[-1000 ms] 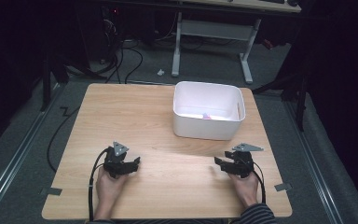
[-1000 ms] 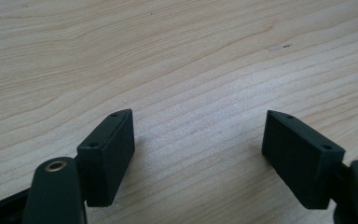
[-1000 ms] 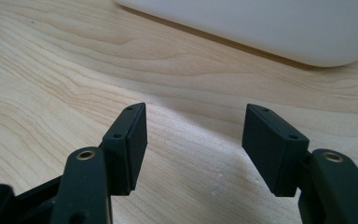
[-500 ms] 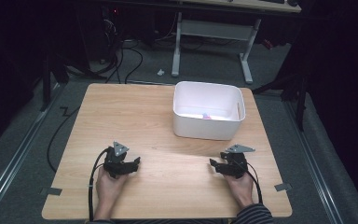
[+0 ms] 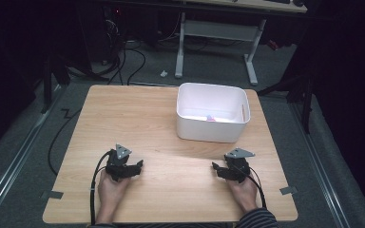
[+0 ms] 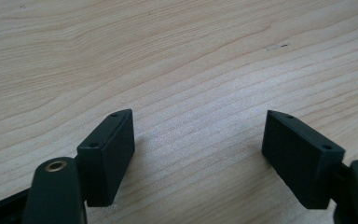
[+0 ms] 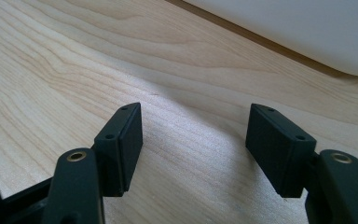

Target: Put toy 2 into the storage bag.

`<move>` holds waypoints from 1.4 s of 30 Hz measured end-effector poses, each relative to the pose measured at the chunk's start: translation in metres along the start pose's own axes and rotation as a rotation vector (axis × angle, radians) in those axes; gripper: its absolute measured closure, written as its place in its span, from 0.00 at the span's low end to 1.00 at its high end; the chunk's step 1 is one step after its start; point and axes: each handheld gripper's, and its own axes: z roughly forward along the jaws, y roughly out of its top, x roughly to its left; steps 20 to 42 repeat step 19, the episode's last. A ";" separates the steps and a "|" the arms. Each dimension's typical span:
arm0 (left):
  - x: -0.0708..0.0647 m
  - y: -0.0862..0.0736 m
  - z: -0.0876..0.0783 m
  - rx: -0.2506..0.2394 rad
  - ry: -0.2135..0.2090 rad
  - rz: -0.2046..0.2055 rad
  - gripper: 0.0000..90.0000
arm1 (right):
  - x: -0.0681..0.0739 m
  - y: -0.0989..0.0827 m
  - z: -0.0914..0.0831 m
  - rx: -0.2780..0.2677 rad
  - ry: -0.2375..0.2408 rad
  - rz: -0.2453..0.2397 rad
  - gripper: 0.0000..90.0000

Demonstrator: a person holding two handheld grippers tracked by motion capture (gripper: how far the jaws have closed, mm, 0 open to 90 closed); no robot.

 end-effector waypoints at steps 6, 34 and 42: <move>0.000 0.000 0.000 0.001 0.000 0.001 0.28 | 0.000 0.000 0.000 0.001 -0.001 0.001 0.40; 0.000 0.000 0.000 0.000 -0.001 0.000 0.28 | 0.000 0.000 0.000 0.002 -0.001 0.002 0.39; 0.000 0.000 0.000 0.000 -0.001 0.000 0.28 | 0.000 0.000 0.000 0.002 -0.001 0.002 0.39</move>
